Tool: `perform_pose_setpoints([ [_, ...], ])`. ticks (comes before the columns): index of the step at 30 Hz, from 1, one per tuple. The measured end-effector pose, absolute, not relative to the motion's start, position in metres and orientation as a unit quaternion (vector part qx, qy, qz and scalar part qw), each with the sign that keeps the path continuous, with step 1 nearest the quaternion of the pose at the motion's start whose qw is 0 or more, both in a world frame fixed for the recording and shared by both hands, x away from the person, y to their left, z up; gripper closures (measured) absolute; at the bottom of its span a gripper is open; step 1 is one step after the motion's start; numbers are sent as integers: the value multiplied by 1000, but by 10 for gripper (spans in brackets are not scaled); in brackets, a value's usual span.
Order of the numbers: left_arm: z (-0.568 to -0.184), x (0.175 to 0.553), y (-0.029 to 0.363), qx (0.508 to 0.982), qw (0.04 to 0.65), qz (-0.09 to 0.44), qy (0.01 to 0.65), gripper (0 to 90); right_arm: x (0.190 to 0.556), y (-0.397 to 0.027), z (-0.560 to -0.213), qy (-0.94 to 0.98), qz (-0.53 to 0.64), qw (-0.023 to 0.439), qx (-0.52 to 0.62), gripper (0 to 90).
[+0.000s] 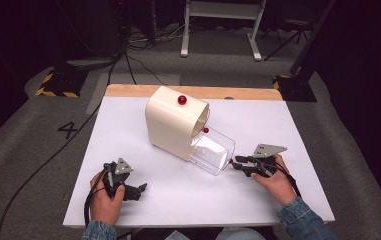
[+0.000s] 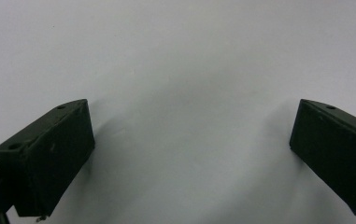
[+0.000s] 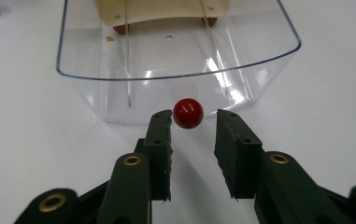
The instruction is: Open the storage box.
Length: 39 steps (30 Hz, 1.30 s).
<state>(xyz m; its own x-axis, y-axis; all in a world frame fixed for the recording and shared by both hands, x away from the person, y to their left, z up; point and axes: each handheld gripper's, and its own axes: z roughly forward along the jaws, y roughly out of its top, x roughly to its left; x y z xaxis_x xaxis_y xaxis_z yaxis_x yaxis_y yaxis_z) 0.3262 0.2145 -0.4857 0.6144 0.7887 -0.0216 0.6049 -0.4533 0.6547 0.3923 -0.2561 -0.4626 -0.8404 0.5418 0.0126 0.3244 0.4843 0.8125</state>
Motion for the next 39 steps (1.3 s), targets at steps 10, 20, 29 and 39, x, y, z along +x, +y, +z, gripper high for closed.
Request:
perform_pose_setpoints([
  [10,-486,326,215,840,318,146,414,0,382,-271,-434,831,474,133,257,654],
  [20,-486,326,214,839,319,144,416,0,385,-254,-397,826,494,144,231,653],
  [29,-486,326,215,840,319,149,412,0,404,-227,-382,826,502,143,212,618],
  [39,-486,325,215,839,322,149,413,0,437,-192,-385,822,512,138,207,597],
])
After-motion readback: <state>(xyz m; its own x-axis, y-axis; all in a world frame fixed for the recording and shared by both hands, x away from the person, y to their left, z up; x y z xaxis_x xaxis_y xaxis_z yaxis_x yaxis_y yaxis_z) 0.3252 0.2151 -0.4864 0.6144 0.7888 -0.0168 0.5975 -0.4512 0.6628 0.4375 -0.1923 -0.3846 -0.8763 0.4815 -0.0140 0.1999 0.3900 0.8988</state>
